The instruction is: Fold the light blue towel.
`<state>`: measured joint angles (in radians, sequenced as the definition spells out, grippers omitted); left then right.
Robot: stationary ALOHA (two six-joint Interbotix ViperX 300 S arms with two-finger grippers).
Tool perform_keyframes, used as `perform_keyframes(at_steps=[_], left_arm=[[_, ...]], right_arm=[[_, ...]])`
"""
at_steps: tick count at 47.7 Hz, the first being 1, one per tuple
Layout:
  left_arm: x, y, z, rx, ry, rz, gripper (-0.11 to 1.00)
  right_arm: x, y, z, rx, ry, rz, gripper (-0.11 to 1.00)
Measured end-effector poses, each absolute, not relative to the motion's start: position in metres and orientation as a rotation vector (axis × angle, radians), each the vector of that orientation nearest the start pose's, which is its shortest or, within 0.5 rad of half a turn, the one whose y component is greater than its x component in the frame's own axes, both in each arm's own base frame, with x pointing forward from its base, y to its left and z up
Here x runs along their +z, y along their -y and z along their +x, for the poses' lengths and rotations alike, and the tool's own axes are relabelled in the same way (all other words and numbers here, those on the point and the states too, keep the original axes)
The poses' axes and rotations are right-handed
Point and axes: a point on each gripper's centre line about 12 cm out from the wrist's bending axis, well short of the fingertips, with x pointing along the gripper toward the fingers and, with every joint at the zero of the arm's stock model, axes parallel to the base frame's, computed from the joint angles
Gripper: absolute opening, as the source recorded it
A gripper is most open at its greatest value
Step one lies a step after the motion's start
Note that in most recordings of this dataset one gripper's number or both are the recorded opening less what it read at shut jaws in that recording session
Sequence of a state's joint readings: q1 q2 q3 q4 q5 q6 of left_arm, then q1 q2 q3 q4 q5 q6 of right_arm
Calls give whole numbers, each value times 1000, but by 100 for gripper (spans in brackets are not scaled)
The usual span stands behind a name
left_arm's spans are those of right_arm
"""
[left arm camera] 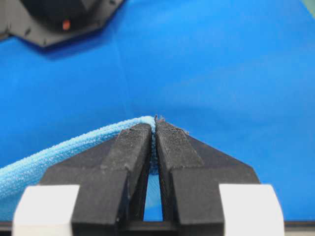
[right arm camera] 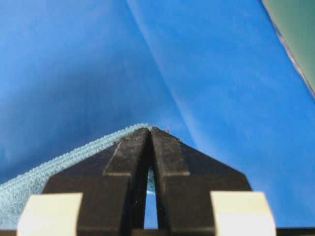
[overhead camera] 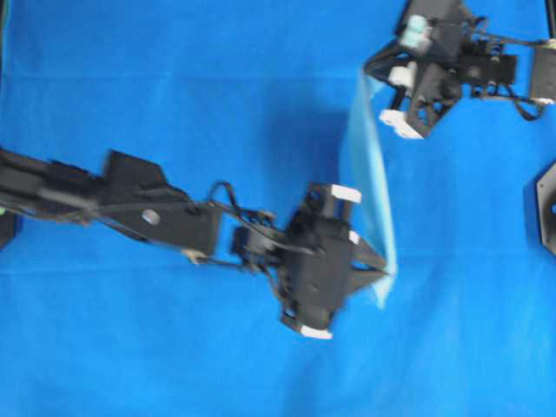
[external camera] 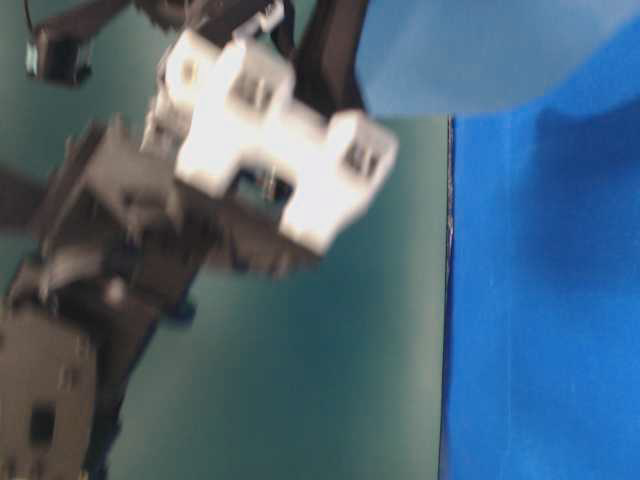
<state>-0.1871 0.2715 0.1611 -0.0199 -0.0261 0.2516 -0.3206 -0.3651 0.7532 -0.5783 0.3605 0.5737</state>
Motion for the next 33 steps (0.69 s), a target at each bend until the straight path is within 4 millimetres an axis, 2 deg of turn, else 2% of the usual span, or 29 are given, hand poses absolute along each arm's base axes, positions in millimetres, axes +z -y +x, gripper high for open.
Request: perform_keyframes(at_steps=[6,15,17,24,33], left_arm=[[227,96,528,-224,-364,274,2],[218,95,532,-219,-381,262,2],[216,95,531,-218,-386,253,2],[192,93,517,-217,-457,220,2],[176,88,488,-208,-530,170,2]], right_arm=[[241,118,268,-531,-702,72,2],[232,118,262,-537,-730,72,2],[228,119,266,-529,-734,72,2],[211,123,285,-488,-750,72,2],[194,132,327,-428,-725,81,1]])
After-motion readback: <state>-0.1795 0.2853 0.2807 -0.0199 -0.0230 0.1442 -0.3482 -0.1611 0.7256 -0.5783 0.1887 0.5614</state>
